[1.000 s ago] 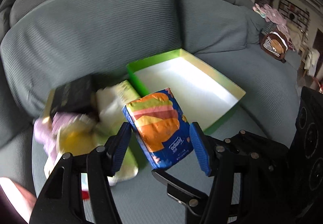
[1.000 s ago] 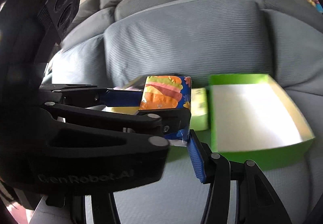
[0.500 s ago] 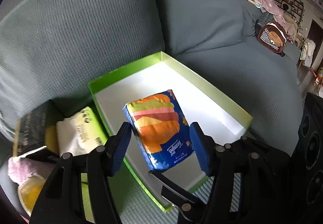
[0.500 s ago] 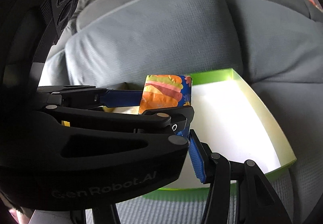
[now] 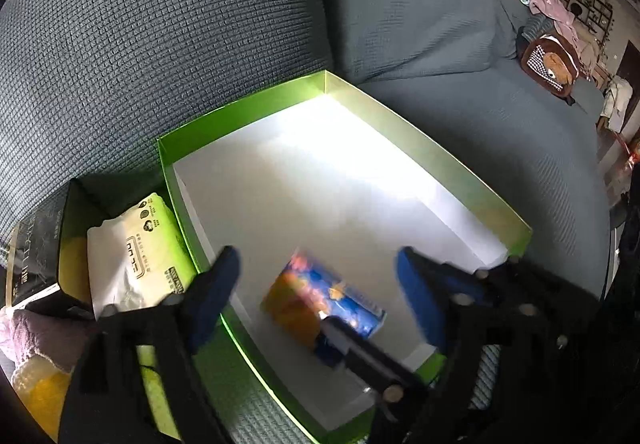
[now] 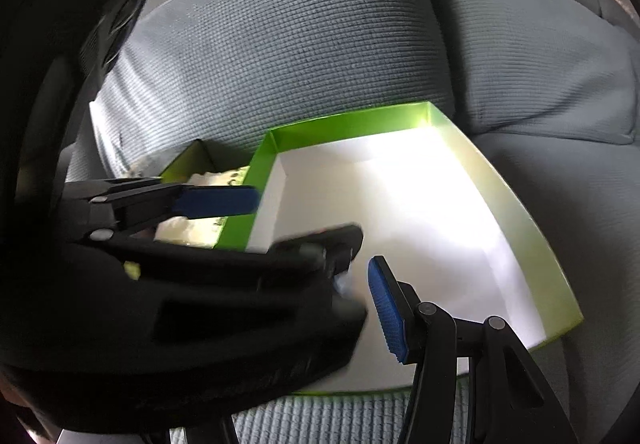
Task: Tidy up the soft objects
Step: 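Carry the tissue pack into the green box and open the left tool, then move the left tool back to the pile of soft items, then grasp the red knit sock with the left tool, then carry the red sock into the green box and open the left tool, then move the left tool back to the tree-print tissue pack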
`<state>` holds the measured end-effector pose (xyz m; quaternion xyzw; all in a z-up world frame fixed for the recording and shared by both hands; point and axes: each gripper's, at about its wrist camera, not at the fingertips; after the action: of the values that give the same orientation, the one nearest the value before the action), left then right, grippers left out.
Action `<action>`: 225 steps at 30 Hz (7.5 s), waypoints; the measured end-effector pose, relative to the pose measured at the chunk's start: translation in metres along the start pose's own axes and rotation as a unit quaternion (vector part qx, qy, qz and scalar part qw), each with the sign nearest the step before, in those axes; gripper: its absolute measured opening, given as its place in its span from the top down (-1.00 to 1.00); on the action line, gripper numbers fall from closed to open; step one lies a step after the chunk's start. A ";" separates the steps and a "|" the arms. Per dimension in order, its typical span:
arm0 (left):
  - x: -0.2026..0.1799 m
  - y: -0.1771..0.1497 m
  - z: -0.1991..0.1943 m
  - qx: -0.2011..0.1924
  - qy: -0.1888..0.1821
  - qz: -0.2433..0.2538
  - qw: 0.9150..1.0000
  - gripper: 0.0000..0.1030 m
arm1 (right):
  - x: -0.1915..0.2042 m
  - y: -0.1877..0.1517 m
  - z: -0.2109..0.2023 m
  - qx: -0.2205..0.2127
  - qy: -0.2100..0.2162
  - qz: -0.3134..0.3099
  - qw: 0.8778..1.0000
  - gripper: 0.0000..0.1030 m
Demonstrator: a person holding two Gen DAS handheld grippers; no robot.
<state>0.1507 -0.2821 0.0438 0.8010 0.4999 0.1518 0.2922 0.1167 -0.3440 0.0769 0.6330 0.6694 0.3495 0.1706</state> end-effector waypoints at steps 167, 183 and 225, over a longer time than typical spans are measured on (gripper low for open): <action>-0.008 0.008 -0.017 0.000 -0.096 0.012 0.995 -0.08 | 0.006 -0.006 -0.034 -0.045 0.009 -0.005 0.999 0.29; 0.030 -0.004 -0.041 -0.013 -0.044 -0.045 0.998 -0.98 | 0.009 -0.019 -0.058 -0.047 -0.072 -0.039 0.995 -0.52; 0.266 -0.223 -0.152 -0.020 0.088 -0.326 0.941 -0.98 | 0.199 -0.101 -0.042 0.029 0.087 -0.158 0.983 -0.55</action>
<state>0.0316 0.0759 0.0114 0.5712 0.7545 0.1281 0.2968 -0.0132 -0.1574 0.0803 0.4913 0.7830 0.3525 0.1459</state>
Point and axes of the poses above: each gripper's, at about its wrist camera, not at the fingertips, and z roughly the way its jaws point, x to its left, y to its top, and after that the axes turned 2 degrees about y, right-handed
